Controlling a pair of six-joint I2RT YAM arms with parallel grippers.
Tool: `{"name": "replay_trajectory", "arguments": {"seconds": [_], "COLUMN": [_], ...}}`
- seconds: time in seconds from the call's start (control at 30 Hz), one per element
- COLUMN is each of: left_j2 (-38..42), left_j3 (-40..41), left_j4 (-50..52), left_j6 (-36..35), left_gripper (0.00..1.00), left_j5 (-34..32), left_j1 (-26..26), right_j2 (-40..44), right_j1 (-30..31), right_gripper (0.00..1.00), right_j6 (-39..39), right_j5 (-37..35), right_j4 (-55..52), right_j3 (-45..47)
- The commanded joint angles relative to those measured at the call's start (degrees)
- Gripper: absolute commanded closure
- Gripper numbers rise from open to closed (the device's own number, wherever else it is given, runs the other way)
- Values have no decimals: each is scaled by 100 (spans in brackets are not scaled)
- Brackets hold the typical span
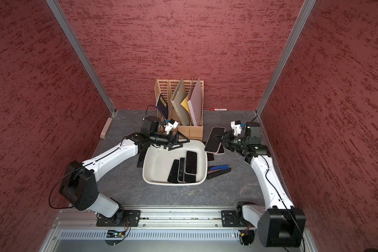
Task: Take the phone out of the storage box
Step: Place the phone at the center of the board.
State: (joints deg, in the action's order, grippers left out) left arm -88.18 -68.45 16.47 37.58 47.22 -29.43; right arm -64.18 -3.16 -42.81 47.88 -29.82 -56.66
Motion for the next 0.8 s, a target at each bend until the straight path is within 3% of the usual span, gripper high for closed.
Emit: {"name": "replay_trajectory", "arguments": {"seconds": [0.0, 0.07, 0.2, 0.3, 0.43, 0.57, 0.77], "left_j2": [397, 645, 1209, 1477, 1497, 1650, 1962], "left_j3": [-318, -209, 391, 753, 686, 745, 996], "left_j4": [1077, 1173, 761, 590, 1174, 1316, 1228], "left_j6": [-965, -1179, -1310, -1462, -1714, -2039, -2346], "left_gripper": [0, 0, 0, 0, 0, 0, 0], "left_j5": [-1124, -1912, -2642, -2558, -2257, -2000, -2167], "left_j1": [-14, -54, -60, -23, 99, 204, 99], "right_j2": [468, 716, 1140, 1414, 1499, 1448, 1187], "right_j1": [-411, -675, -1041, -1244, -1603, -2036, -2627], "right_gripper": [100, 100, 100, 100, 100, 100, 100], "right_j6": [527, 582, 487, 465, 630, 848, 1014], "right_j5": [-1000, -1486, -2153, -2575, -3328, -3450, -3600], "right_j4": [-1460, -2015, -2683, -2889, -3312, -3226, -3019], "right_j3": [-223, -152, 113, 315, 361, 466, 834]}}
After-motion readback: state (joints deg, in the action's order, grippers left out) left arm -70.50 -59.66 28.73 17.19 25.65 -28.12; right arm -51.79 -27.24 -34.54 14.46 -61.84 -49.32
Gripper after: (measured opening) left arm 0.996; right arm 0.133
